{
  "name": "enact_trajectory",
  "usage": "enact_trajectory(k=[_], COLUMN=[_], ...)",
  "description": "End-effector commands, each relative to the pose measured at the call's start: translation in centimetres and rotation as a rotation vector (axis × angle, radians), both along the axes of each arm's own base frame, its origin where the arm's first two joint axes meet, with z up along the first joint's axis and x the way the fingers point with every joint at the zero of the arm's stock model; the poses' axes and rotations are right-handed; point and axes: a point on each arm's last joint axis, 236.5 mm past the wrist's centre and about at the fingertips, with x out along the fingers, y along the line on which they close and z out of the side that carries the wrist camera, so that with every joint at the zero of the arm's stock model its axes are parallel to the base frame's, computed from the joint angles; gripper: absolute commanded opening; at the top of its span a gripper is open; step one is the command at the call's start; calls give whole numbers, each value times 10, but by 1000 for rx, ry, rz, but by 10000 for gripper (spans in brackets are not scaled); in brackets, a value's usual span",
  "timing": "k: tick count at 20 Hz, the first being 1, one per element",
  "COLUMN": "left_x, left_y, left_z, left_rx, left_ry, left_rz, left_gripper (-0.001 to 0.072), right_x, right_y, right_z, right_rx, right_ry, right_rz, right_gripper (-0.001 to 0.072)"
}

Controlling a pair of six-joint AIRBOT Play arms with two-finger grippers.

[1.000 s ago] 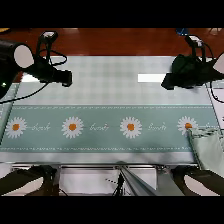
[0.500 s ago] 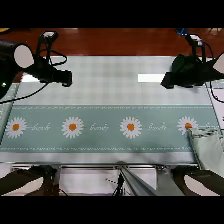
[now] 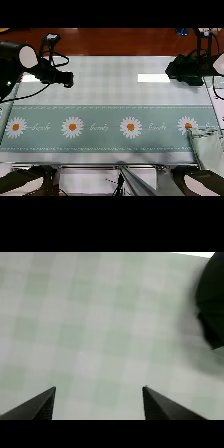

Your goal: Fold the shirts.

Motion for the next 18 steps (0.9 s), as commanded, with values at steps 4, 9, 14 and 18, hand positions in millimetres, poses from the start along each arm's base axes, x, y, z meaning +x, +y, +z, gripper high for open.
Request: enact_trajectory(k=[4, 9, 14, 18], left_x=[5, 5, 5, 4], left_y=[-2, -2, -2, -3], left_z=[-10, -10, -10, -10], left_rx=[10, 10, 9, 2], left_ry=[8, 12, 12, 13], left_rz=[-17, -17, -17, -17], left_gripper=[712, 712, 712, 712], right_x=[67, 61, 62, 85], right_y=[-113, -213, -254, -250], right_z=[38, -40, -105, -139], right_rx=[-150, 80, 325, 385], right_ry=[-328, -197, -139, -169], right_rz=[-293, -640, -834, -838], right_gripper=[590, 591, 591, 591])
